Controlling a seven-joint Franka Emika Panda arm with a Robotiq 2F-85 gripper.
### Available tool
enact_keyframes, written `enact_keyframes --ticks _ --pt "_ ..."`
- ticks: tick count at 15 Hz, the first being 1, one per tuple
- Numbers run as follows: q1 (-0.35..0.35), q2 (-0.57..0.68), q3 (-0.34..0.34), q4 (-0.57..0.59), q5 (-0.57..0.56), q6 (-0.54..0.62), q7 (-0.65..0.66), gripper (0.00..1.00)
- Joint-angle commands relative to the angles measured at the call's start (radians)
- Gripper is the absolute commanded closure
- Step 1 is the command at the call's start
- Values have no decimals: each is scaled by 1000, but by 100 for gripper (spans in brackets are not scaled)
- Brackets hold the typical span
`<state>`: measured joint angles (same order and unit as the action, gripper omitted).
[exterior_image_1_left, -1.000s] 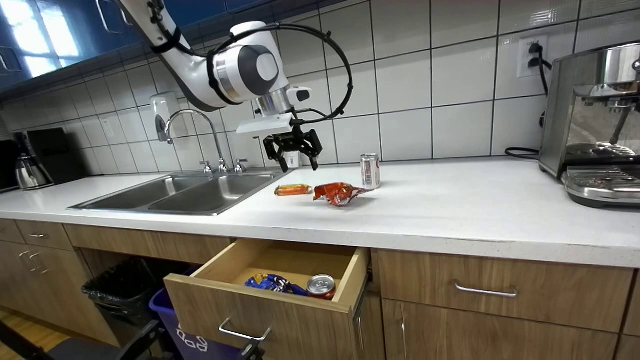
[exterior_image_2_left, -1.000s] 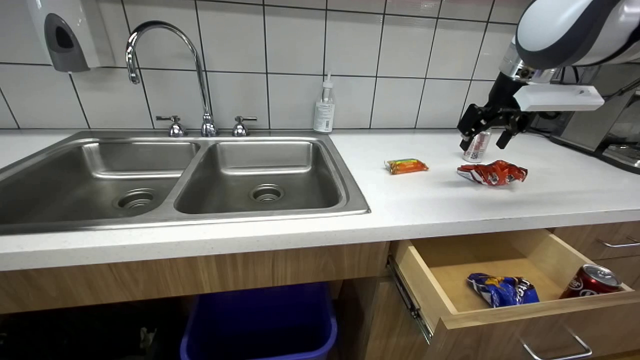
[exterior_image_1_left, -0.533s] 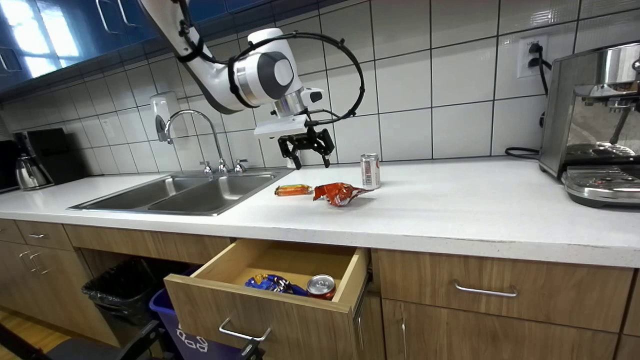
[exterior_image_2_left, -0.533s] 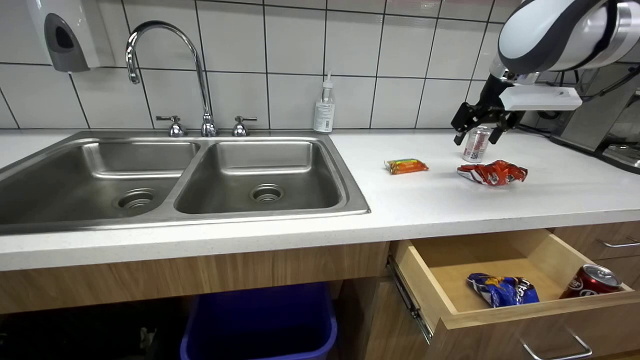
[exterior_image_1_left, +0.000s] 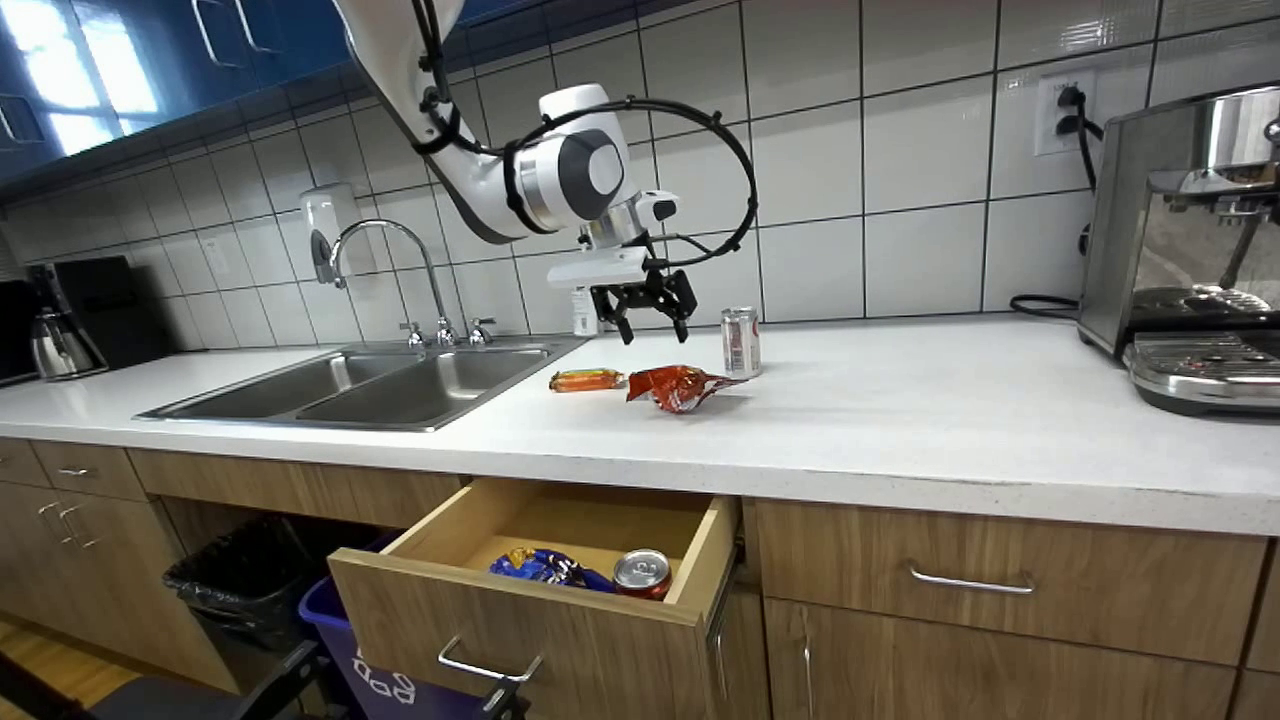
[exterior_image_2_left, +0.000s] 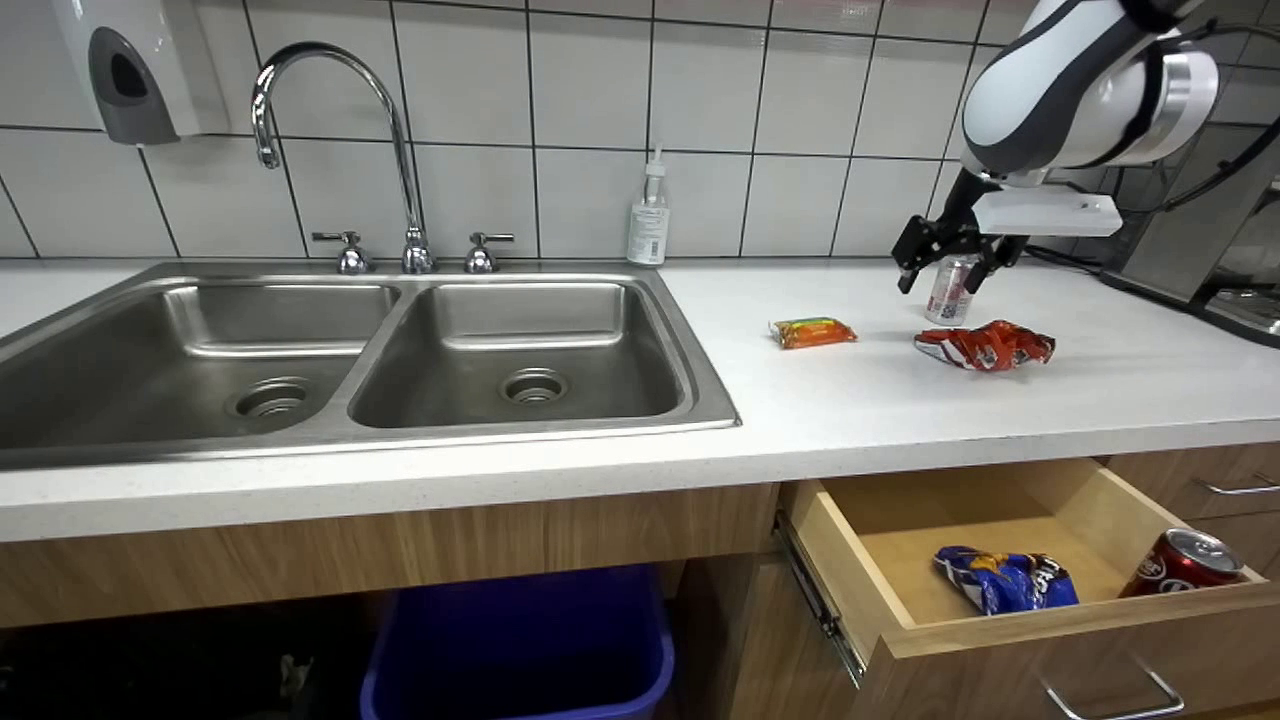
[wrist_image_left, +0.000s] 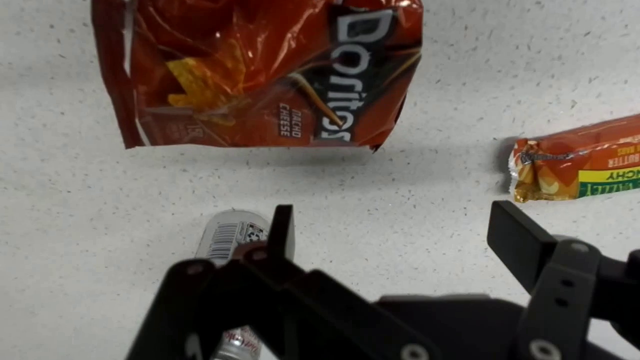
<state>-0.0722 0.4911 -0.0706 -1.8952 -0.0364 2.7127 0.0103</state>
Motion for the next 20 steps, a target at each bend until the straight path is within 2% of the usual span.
enact_keyframes --ticks 1,12,20 --pt "-20 63 3 90 28 -46 -2 0" --pt "-51 124 -30 114 41 -63 16 0" --pt "-45 106 -18 57 47 -70 6 0"
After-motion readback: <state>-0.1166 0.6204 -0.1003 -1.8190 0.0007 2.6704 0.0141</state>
